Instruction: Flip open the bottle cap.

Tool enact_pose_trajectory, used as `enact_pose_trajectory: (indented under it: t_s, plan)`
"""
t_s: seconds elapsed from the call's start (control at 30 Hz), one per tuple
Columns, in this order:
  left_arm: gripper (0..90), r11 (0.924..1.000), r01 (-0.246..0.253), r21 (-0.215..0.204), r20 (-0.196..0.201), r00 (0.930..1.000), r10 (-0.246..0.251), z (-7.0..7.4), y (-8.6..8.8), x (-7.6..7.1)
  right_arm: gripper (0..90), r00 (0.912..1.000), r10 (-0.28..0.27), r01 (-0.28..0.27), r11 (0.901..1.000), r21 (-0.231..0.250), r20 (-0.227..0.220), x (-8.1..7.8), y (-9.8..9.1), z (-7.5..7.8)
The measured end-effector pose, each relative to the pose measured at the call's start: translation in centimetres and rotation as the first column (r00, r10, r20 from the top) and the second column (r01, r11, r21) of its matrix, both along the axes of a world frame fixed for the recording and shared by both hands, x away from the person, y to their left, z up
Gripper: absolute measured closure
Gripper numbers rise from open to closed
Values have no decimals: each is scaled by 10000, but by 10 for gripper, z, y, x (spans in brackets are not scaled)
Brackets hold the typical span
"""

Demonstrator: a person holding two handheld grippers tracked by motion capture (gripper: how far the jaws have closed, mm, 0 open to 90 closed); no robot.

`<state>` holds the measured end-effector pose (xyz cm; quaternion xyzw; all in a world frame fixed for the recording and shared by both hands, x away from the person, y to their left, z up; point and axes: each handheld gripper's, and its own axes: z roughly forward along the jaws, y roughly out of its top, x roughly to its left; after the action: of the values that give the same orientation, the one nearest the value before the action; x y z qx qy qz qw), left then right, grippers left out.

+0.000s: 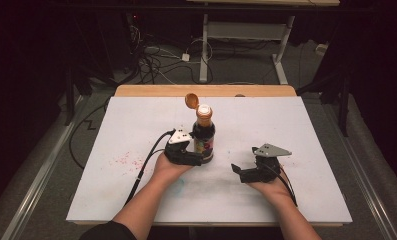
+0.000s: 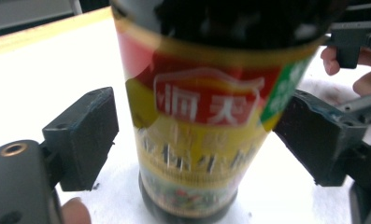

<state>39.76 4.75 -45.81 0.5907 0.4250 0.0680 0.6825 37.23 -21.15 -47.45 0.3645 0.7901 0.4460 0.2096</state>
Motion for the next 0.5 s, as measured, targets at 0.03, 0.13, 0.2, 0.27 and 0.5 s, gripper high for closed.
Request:
enact_pose_trajectory:
  t_s: [0.03,0.13,0.2,0.27,0.5]
  plan:
    - [123,10000,3,3,-31,10000,-3,0,2,-1,4,10000,-41,41,10000,4,9,-1,-1,0]
    - [72,9999,49,145,-265,9996,-45,-3,7,-3,3,10000,-84,84,9999,59,26,-5,-6,-1]
    - [32,9998,5,188,-453,9990,3,-6,10,-5,4,9999,-76,76,10000,44,78,-8,-9,-1]
    - [0,9996,-95,249,-550,9984,109,-9,15,-7,4,9998,-123,123,9999,40,141,-11,-12,0]
    - [0,9982,-450,400,-716,9963,478,-19,36,-17,4,9990,-322,318,9994,117,306,-23,-25,0]
